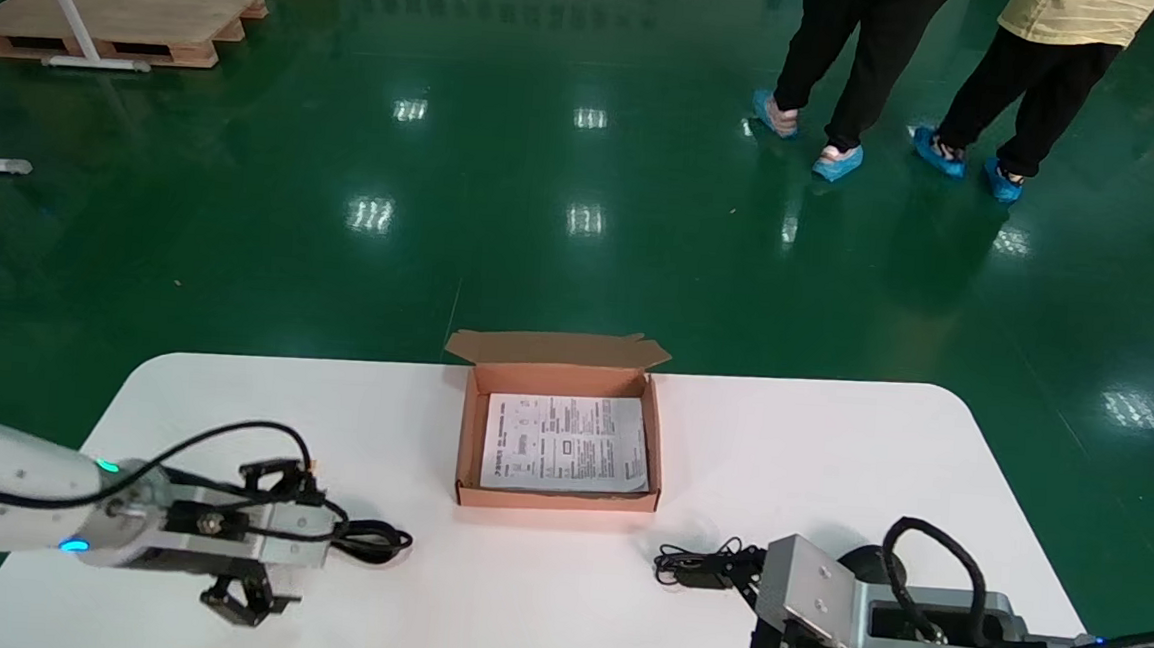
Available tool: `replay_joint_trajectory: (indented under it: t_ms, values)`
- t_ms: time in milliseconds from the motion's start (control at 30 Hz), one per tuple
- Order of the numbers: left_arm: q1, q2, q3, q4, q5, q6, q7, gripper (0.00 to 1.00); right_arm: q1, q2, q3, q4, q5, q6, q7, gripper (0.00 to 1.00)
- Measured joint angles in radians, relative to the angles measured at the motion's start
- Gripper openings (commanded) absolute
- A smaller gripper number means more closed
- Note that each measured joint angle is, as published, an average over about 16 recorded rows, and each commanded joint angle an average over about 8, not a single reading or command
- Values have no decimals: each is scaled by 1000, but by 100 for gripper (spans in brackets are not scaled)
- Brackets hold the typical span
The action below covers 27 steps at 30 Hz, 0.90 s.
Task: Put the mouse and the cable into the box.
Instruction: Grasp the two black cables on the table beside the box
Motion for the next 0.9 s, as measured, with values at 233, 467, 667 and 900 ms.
replay_joint_trajectory:
  t_ms: [233, 467, 667, 900]
  values:
    - [-20, 76, 13, 164, 27, -67, 42, 100, -22, 14, 2, 35, 5, 7, 17, 100]
    - [-32, 115, 15, 234, 28, -120, 93, 100, -37, 24, 4, 57, 11, 12, 26, 100]
    - [-35, 136, 20, 263, 37, -147, 118, 100, -42, 29, 6, 63, 14, 14, 30, 100]
    - [-34, 149, 28, 285, 55, -165, 123, 100, -42, 32, 8, 64, 12, 17, 34, 100]
